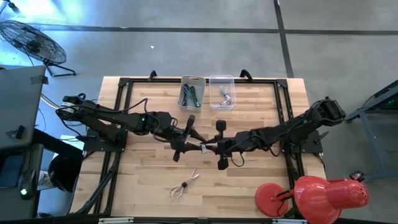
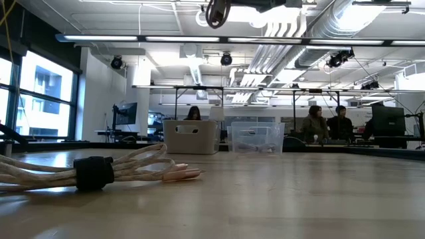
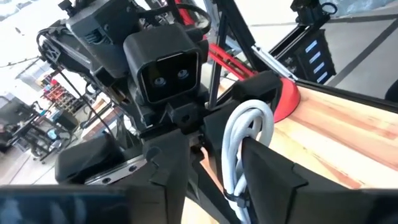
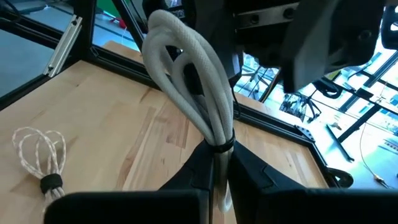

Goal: Pick & Place USB Port
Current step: Put the white charger cable into the transparent bin, then put the pink and gray charger cable into the gray bin

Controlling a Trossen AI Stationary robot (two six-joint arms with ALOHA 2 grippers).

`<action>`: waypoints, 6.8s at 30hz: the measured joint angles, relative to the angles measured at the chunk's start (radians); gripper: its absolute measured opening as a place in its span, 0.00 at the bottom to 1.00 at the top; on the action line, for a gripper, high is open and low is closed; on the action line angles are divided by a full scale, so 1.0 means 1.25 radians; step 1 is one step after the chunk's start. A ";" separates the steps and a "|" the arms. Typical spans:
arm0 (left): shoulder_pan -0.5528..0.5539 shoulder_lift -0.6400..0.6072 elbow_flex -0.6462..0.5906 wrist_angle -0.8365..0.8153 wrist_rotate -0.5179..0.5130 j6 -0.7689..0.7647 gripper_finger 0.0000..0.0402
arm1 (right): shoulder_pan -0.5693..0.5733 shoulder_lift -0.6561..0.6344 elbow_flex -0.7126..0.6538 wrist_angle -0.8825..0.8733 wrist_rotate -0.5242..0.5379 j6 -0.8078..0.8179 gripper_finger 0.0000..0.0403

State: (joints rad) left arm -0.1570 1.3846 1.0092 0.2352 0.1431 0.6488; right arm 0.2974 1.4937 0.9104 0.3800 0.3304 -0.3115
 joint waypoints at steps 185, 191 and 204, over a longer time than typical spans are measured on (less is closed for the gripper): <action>-0.131 0.190 -0.109 -0.279 0.141 -0.804 0.40 | 0.029 0.004 0.013 -0.343 -0.200 0.179 0.37; -0.132 0.190 -0.109 -0.279 0.135 -0.885 0.40 | 0.050 0.004 0.013 -0.351 -0.200 0.179 0.37; -0.219 0.190 -0.079 -0.193 0.123 -1.139 0.40 | 0.114 0.004 0.013 -0.378 -0.143 0.176 0.37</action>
State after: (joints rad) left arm -0.4307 1.6216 0.9103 -0.0059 0.2971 -0.7750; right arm 0.4396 1.4988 0.9272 -0.0921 0.1512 -0.0914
